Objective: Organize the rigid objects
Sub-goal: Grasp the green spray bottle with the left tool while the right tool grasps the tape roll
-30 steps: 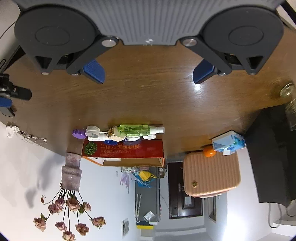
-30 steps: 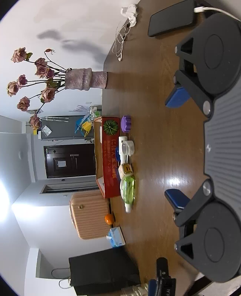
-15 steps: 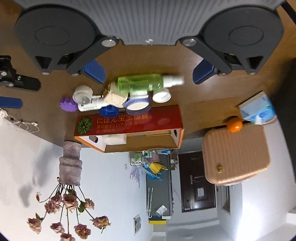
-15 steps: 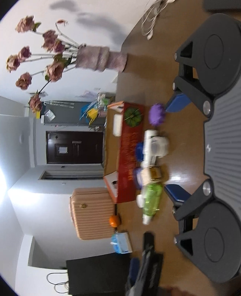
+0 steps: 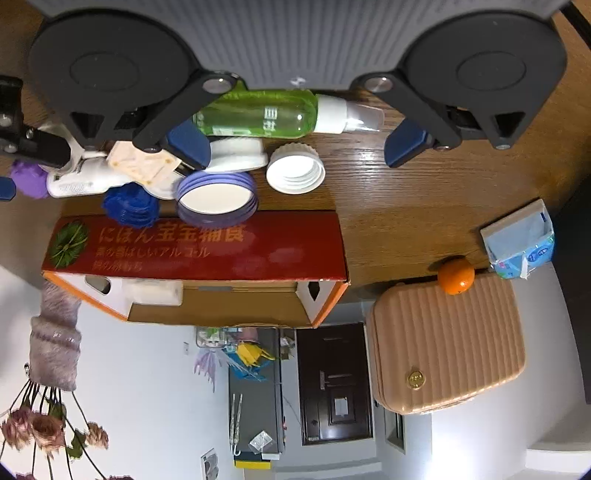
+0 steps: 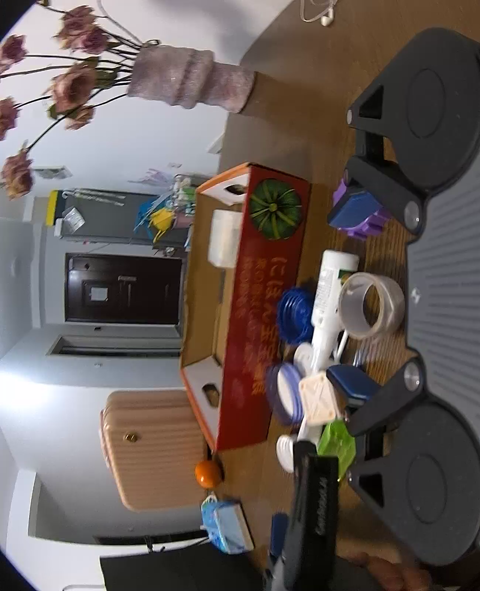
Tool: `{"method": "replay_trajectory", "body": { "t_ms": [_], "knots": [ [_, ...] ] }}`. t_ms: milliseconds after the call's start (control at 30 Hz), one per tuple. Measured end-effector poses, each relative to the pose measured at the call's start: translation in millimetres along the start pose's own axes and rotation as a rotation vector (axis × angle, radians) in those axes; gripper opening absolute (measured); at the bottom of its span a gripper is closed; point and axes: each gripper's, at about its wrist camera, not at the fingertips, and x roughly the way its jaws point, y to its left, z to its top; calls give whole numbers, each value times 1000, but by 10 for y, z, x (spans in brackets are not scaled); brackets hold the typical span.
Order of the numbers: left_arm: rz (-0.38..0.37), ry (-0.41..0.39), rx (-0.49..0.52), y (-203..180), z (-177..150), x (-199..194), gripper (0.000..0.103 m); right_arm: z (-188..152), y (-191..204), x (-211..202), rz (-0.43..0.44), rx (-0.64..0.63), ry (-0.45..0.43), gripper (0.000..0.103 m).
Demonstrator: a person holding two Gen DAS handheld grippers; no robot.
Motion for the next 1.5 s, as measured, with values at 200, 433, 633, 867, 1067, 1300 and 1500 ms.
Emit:
{"method": "replay_trajectory", "body": {
  "t_ms": [200,433,633,867,1067,1300,1500],
  "knots": [
    [-40,16,42,-7,-49,-52,93,-86,-21,110,-8,-7,29,74],
    [-73,-4,156,-105,-201,-295,84,-100,-90,97,18,34,39,64],
    [-40,-41,240,-162,-402,-719,83,-105,-114,83,38,50,33,64],
    [65,103,-287,121,-665,-1263,92,-106,-127,72,44,55,30,64],
    [129,167,-391,258,-672,-1128,64,-107,-104,62,50,44,27,64],
    [89,155,-317,328,-685,-1110,32,-120,-177,114,65,91,67,42],
    [76,141,-214,222,-670,-1076,32,-130,-180,98,74,97,65,42]
  ]
}}
